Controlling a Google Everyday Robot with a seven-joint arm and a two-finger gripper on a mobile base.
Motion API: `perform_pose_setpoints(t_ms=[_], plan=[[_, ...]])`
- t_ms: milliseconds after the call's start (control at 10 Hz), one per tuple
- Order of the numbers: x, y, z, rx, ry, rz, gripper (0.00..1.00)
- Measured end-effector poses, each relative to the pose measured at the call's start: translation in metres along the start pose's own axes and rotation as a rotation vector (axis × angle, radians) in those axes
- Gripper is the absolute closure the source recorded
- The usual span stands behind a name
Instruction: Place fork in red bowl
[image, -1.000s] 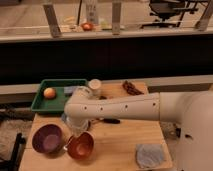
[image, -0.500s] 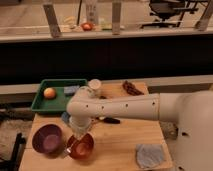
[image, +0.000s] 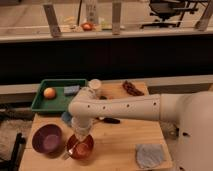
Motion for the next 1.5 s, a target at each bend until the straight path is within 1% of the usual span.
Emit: perform_pose_setpoints(t_ms=[200,300,400,600,700,1000,1100,1500], plan=[[0.001,0.003,0.000,0.001,0.000,0.014,0.99],[0.002,0.004,0.000,0.001,-0.001,0.019,0.94],[0.003,0.006,0.000,0.000,-0.001,0.023,0.82],[0.004,0.007,-0.001,-0.002,0.001,0.026,0.64],[0.004,0.008,-0.002,-0.002,0.002,0.025,0.52],[0.006,0.009,-0.003,-0.003,0.004,0.015,0.24],[0.007,0.010,-0.003,-0.002,0.005,0.013,0.20],[0.011,0.012,-0.006,0.005,0.015,0.012,0.20]])
